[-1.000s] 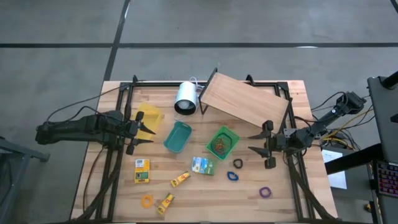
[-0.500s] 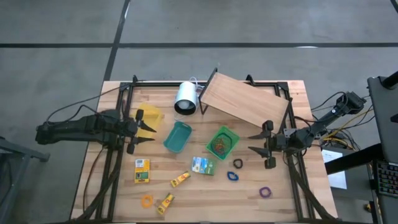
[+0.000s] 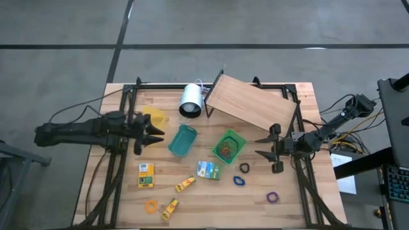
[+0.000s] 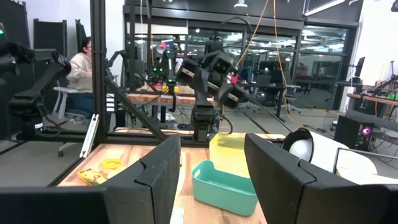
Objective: Pick & Place Office Desk Supplies
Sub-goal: Put the right big yellow crayon box into the yellow bin
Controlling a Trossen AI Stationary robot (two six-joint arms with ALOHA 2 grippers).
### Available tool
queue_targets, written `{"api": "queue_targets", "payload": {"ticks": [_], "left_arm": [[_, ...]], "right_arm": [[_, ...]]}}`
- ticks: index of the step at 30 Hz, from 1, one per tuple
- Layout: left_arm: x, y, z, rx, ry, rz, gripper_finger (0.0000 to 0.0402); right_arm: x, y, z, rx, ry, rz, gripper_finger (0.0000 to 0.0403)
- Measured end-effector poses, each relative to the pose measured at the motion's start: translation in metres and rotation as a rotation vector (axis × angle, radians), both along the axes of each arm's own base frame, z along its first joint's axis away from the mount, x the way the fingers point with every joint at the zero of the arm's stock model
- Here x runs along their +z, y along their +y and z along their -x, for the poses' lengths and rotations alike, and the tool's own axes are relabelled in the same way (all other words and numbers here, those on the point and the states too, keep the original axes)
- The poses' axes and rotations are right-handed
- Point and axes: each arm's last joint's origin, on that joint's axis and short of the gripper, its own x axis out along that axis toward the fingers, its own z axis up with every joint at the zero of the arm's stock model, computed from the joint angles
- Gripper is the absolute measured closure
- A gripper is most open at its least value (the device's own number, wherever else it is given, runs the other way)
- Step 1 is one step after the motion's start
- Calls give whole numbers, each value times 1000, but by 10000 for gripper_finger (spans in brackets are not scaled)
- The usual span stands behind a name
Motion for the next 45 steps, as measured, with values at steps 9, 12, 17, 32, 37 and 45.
{"api": "queue_targets", "payload": {"ticks": [9, 12, 17, 32, 37, 45], "left_arm": [[-9, 1, -46, 83, 303, 155, 238], [-6, -8, -64, 66, 434, 195, 238], [-2, -31, -93, 110, 594, 203, 238], [-33, -73, -146, 307, 735, 415, 238], [-50, -77, -159, 315, 742, 433, 238], [-68, -81, -168, 389, 748, 441, 238]], "right_arm": [[0, 0, 0, 0, 0, 0, 225], [0, 0, 0, 0, 0, 0, 225], [0, 0, 0, 0, 0, 0, 225], [0, 0, 0, 0, 0, 0, 225], [0, 0, 0, 0, 0, 0, 225], [0, 0, 0, 0, 0, 0, 225]]}}
